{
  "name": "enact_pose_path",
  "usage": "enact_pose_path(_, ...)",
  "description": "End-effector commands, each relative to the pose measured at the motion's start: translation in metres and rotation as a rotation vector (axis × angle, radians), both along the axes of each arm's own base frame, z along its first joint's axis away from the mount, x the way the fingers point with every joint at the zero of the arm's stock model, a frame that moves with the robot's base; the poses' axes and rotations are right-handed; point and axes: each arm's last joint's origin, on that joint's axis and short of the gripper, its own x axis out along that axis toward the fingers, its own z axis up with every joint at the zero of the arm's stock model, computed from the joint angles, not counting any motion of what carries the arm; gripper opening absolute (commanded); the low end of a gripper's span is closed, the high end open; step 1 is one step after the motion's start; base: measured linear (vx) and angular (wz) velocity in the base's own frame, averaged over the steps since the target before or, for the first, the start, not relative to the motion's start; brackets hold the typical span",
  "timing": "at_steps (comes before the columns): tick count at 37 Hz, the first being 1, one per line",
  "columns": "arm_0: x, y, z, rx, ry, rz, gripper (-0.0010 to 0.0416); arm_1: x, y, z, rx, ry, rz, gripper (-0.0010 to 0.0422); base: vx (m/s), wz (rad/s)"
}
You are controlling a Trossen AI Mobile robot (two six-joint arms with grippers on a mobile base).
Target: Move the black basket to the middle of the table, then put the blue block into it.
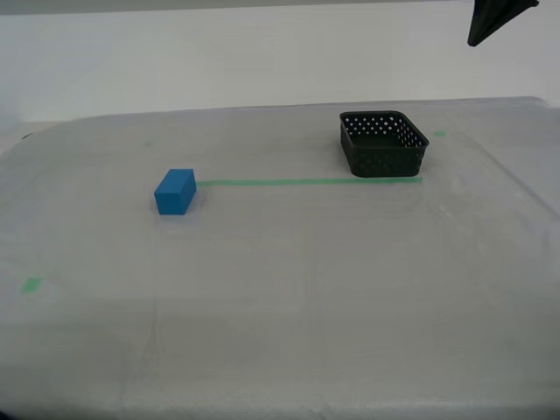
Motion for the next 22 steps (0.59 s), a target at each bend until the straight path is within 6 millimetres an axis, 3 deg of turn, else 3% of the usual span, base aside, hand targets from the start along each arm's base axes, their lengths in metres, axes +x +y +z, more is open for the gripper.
enact_pose_path(1, 0.006, 0.007, -0.003, 0.005, 0.021, -0.006, -0.0001, 0.000, 0.000, 0.001, 0.002, -0.006, 0.000, 0.0000, 0.000, 0.000)
enact_pose_path(10, 0.028, 0.012, -0.010, -0.009, 0.109, -0.004, -0.0001, 0.000, 0.000, 0.001, 0.002, -0.006, 0.000, 0.0000, 0.000, 0.000)
enact_pose_path(22, 0.046, 0.015, 0.002, -0.037, 0.062, -0.017, 0.0000, 0.000, 0.000, 0.001, 0.002, -0.005, 0.000, 0.0000, 0.000, 0.000)
